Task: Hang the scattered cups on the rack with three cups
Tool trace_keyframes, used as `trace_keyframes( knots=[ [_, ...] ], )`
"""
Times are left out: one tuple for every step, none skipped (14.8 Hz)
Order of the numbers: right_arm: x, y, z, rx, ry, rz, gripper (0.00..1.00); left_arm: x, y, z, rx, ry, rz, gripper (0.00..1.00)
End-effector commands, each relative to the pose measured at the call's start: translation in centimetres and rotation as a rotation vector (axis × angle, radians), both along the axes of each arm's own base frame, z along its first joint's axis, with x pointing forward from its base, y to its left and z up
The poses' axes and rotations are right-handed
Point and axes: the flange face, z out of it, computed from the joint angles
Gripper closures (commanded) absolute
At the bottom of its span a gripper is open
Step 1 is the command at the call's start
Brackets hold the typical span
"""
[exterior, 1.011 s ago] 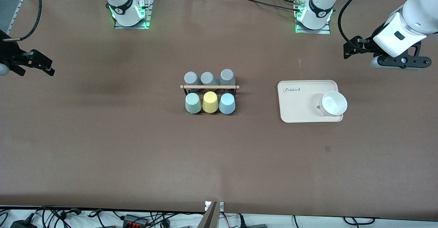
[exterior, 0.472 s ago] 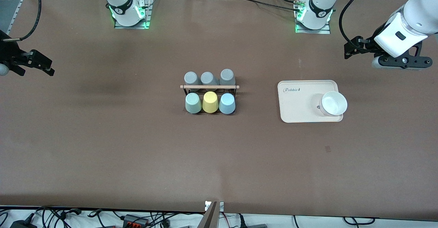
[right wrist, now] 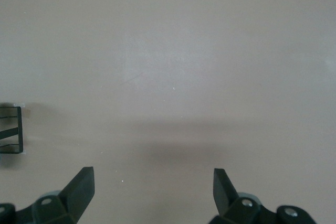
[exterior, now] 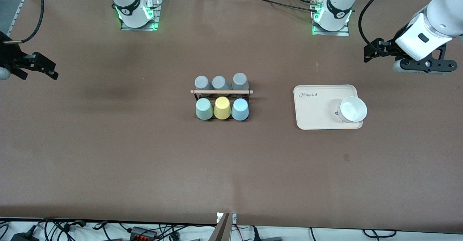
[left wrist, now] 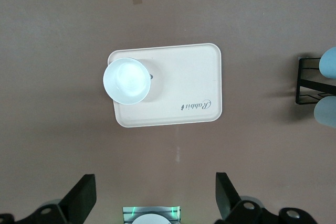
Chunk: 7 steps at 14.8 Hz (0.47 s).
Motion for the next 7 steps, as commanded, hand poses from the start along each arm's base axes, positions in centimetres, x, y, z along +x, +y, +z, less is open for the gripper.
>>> trace_keyframes(
  knots=[
    [-0.36,0.11,-0.02,0.001,0.016,-0.001,0.00,-0.37,0.40,0.63,-0.017,-0.001,-0.015,0.00],
    [-0.36,0.11,-0.02,0.001,0.016,-0.001,0.00,-0.37,0.40,0.63,-0.017,-0.001,-0.015,0.00],
    [-0.35,0.11,0.00,0.001,0.015,-0.001,0.00,-0.38,0.48,0.62,-0.017,0.000,-0.013,0.00],
    [-0.32,0.11,0.03,0.000,0.011,-0.001,0.00,-0.33,0.80,0.62,-0.017,0.000,-0.007,0.00],
    [-0.30,0.11,0.04,0.000,0.010,-0.001,0.00,-0.34,0.79,0.55,-0.018,0.002,-0.007,0.00],
    [-0.30,0.11,0.04,0.000,0.010,-0.001,0.00,-0.34,0.79,0.62,-0.019,0.000,-0.007,0.00],
    [-0.28,0.11,0.06,0.000,0.008,-0.001,0.00,-0.34,0.79,0.55,-0.018,0.002,-0.007,0.00]
  ],
)
